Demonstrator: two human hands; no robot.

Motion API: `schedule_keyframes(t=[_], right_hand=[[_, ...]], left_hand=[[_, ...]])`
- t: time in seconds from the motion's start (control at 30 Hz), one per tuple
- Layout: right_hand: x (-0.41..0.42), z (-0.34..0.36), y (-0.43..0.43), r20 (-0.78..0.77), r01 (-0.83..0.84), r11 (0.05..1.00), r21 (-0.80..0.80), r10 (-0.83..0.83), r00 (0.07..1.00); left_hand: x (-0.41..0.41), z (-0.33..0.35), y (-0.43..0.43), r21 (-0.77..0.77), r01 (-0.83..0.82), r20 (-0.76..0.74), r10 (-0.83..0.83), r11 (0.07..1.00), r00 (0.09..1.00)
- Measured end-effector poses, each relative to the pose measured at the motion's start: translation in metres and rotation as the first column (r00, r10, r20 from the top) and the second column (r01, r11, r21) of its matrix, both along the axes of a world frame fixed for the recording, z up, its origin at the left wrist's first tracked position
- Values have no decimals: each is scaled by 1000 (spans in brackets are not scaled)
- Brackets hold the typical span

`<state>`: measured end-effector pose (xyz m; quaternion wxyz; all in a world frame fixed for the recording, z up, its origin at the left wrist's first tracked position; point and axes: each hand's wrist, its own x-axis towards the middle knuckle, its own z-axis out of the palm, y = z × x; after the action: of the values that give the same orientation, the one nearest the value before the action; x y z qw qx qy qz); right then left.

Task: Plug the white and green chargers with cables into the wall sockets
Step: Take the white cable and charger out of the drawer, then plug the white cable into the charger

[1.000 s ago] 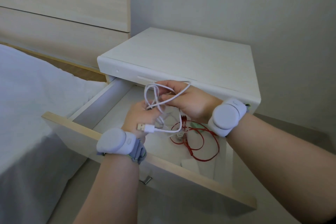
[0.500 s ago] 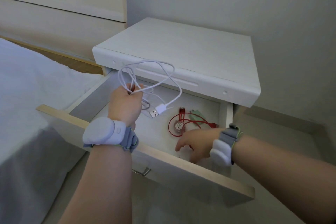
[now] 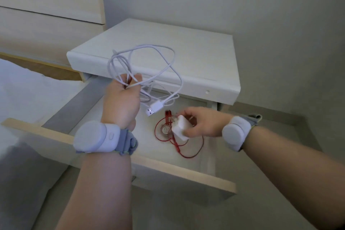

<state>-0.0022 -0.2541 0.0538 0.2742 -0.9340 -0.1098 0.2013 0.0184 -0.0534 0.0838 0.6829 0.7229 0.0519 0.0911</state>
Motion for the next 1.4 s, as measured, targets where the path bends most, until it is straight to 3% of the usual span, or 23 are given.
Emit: schedule_keyframes(t=[0.13, 0.3, 0.4, 0.5, 0.63, 0.7, 0.77, 0.87, 0.97, 1.03, 1.1, 1.2, 1.27, 1.4], right_hand=[[-20, 16, -38, -25, 181, 942, 284, -181, 983], [-56, 15, -74, -136, 318, 748, 583, -295, 946], [-83, 12, -102, -307, 411, 417, 810, -296, 905], [-104, 5, -122, -413, 449, 125, 885, -239, 879], [-139, -9, -176, -517, 467, -256, 846, -187, 835], [-149, -15, -199, -607, 513, -386, 767, -178, 774], [-153, -20, -218, -645, 534, -403, 743, -219, 733], [-153, -29, -236, -638, 525, -373, 765, -327, 697], [-155, -41, -253, -631, 540, -328, 775, -359, 688], [-158, -48, -262, -637, 596, -240, 766, -407, 655], [-162, -57, -274, -622, 672, -83, 735, -476, 621], [-176, -69, -297, -609, 747, 69, 661, -533, 588], [-186, -77, -314, -614, 785, 47, 618, -595, 519], [-199, -83, -338, -630, 798, -120, 590, -687, 363]], left_hand=[[-7, 6, -32, -5, 80, 77, -80, 997, 994], [-39, 18, -87, 92, 154, 131, -165, 984, 977], [-69, 26, -130, 115, 152, 173, -171, 982, 970], [-87, 26, -163, 201, 179, 191, -218, 963, 957], [-97, 8, -232, 292, 251, 122, -296, 923, 947], [-97, -9, -262, 399, 300, 35, -342, 866, 939], [-102, -29, -287, 483, 329, -51, -349, 812, 936], [-110, -54, -313, 489, 377, -185, -329, 787, 926], [-122, -73, -328, 374, 459, -317, -354, 806, 880], [-129, -77, -332, 216, 500, -478, -356, 839, 803], [-132, -81, -331, 107, 494, -675, -302, 863, 673], [-132, -90, -325, -18, 486, -737, -340, 874, 584], [-132, -94, -322, -31, 475, -742, -339, 879, 579], [-133, -100, -317, -41, 459, -774, -318, 888, 548]])
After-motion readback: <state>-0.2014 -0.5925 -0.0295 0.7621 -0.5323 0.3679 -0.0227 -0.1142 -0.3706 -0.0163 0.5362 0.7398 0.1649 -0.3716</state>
